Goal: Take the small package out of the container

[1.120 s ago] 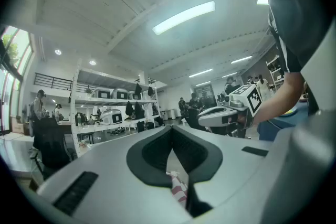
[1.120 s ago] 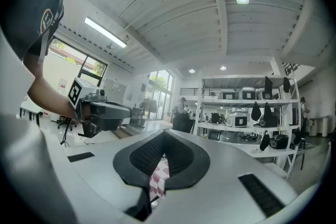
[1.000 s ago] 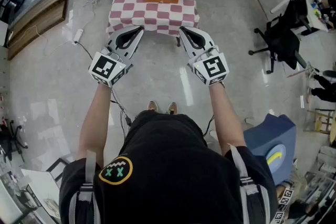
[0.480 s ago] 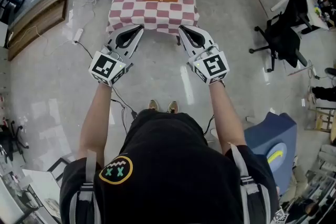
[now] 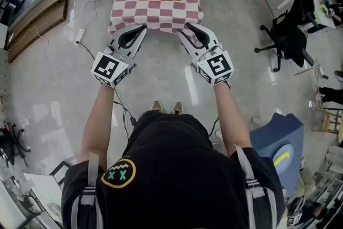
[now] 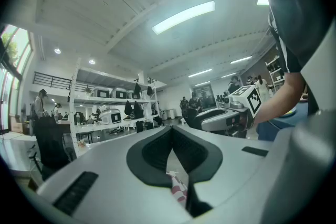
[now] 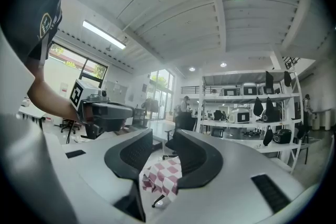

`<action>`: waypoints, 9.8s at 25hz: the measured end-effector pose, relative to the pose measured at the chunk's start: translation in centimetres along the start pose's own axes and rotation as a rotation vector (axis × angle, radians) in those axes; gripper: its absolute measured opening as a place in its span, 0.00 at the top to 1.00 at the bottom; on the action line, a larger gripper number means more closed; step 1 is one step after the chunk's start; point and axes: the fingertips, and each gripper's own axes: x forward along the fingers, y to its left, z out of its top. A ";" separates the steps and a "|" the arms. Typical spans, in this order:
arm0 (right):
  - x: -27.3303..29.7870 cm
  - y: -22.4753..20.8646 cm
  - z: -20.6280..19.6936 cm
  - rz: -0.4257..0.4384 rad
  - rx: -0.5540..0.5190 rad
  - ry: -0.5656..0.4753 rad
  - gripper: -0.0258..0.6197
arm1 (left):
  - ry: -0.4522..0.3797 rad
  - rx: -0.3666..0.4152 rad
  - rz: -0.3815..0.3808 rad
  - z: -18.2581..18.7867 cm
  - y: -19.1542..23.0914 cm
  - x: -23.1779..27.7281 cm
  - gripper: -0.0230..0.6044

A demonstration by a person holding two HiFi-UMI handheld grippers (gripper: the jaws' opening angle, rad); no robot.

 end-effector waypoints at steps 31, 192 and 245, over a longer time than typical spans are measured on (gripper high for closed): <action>0.4 1.4 -1.6 0.097 0.010 0.062 0.04 | 0.011 0.007 -0.002 0.0 -0.3 0.0 0.94; 43.4 -29.5 -47.3 0.241 1.115 0.973 0.43 | 0.108 -0.200 0.030 -17.7 34.5 29.0 0.94; 43.2 -27.7 -47.4 0.378 1.156 1.094 0.60 | 0.128 -0.222 0.052 -17.8 32.2 27.6 0.94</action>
